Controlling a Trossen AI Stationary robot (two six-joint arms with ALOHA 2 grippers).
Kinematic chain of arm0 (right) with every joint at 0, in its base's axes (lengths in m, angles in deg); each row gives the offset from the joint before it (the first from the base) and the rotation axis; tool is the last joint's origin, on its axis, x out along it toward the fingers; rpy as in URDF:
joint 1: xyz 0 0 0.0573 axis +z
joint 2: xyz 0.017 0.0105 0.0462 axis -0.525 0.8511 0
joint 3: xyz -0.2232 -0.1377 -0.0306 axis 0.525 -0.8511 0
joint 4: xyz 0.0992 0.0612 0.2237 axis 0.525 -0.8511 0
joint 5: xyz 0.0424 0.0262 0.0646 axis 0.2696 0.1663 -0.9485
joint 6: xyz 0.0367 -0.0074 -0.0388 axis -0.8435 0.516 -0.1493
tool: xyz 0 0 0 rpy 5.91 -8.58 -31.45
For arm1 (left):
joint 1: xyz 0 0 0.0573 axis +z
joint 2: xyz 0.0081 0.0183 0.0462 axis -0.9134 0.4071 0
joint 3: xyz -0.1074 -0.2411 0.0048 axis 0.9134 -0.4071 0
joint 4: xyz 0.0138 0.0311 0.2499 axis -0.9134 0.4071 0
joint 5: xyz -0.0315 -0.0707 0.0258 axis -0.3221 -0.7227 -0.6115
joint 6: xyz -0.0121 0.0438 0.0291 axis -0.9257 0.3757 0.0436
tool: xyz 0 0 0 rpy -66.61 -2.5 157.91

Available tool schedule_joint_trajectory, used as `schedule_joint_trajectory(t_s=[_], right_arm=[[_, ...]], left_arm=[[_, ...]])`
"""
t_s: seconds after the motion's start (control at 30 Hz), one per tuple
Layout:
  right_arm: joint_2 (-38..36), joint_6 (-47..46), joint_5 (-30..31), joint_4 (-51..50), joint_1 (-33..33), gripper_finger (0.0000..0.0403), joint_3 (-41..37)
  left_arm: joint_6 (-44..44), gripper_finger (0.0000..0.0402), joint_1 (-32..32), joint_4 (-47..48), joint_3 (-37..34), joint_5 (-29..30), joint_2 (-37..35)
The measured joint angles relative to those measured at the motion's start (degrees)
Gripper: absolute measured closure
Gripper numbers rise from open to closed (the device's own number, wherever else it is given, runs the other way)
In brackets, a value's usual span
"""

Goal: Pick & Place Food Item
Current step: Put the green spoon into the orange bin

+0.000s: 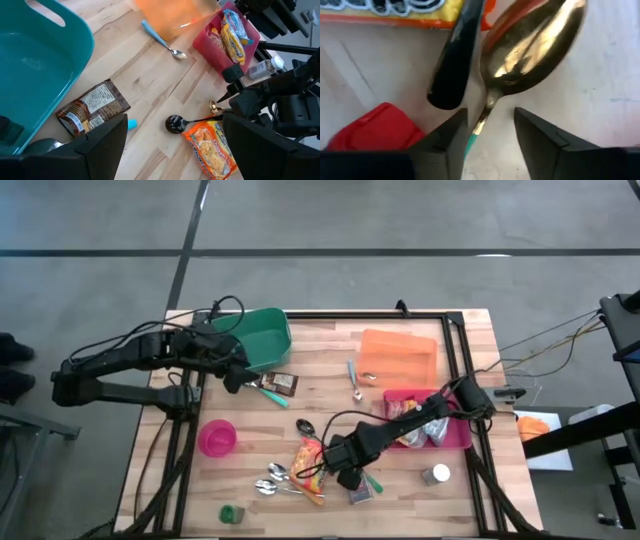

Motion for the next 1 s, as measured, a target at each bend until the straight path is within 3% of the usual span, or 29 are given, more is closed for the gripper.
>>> schedule_joint_trajectory(t_s=[0.33, 0.8, 1.0], right_arm=[[0.1, -0.2, -0.5, -0.4, -1.1, 0.0385, -0.3], [-1.3, -3.2, -1.2, -1.2, -1.2, 0.0389, -0.5], [-5.0, -4.5, 1.5, -3.4, -1.4, 0.0390, -0.5]], left_arm=[[0.0, 0.0075, 0.0, 0.0, 0.0, 0.0, 0.0], [0.0, 0.0075, -0.1, 0.1, 0.0, 0.0, 0.0], [0.2, 0.0075, -0.1, 0.1, 0.0, 0.0, 0.0]])
